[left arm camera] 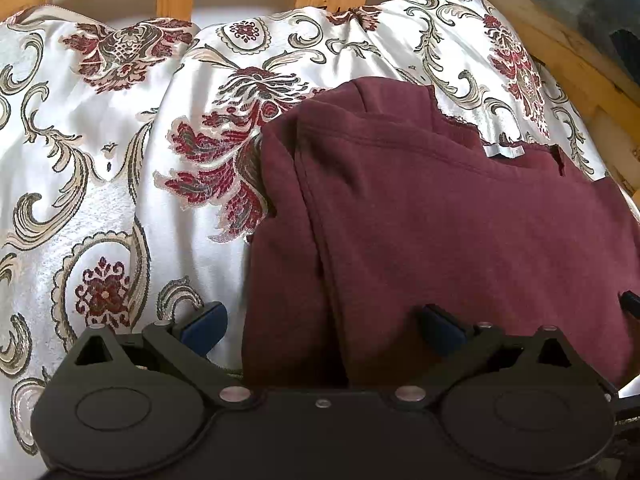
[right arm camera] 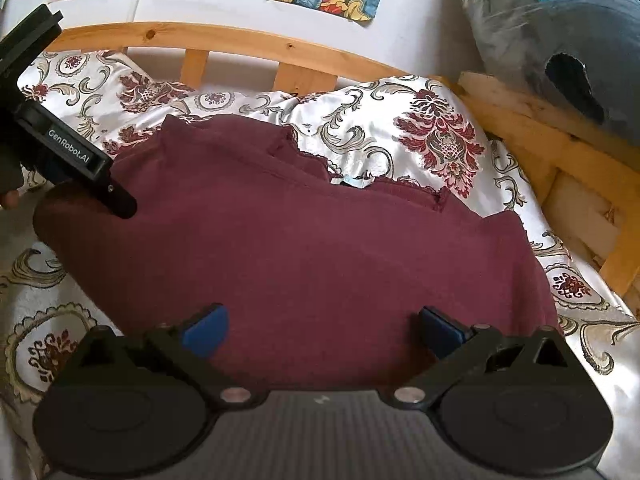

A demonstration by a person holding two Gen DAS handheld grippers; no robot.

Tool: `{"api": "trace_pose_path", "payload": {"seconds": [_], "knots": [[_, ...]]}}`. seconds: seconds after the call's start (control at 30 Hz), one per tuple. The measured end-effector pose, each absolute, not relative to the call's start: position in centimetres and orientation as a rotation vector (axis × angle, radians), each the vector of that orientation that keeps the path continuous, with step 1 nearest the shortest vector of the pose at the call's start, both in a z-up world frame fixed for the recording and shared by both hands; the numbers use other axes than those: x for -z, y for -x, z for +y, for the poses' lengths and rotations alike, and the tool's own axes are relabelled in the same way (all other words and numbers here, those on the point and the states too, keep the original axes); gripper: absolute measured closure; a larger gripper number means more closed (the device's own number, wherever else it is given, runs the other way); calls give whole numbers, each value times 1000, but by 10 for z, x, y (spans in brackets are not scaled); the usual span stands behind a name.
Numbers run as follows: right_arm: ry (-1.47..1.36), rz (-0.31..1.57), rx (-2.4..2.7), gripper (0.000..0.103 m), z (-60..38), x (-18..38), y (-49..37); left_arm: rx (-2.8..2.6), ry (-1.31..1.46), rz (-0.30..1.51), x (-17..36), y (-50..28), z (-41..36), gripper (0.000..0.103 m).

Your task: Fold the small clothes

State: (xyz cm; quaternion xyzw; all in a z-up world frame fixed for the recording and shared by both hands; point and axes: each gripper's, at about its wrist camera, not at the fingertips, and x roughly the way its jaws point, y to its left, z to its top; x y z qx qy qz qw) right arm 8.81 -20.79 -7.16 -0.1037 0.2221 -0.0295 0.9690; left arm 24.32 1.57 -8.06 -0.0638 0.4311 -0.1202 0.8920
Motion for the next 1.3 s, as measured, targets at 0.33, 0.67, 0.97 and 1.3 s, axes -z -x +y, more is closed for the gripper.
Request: {"api": "trace_pose_path", "payload": {"seconds": [0.33, 0.67, 0.97, 1.3], "knots": [[209, 449, 57, 0, -209, 71, -88, 246, 125, 892, 81, -243, 15, 0], [213, 448, 57, 0, -208, 71, -88, 245, 122, 891, 82, -244, 14, 0], [210, 449, 55, 0, -208, 72, -88, 243, 123, 854, 85, -242, 15, 0], [207, 451, 52, 0, -208, 72, -88, 257, 140, 843, 78, -235, 12, 25]]}}
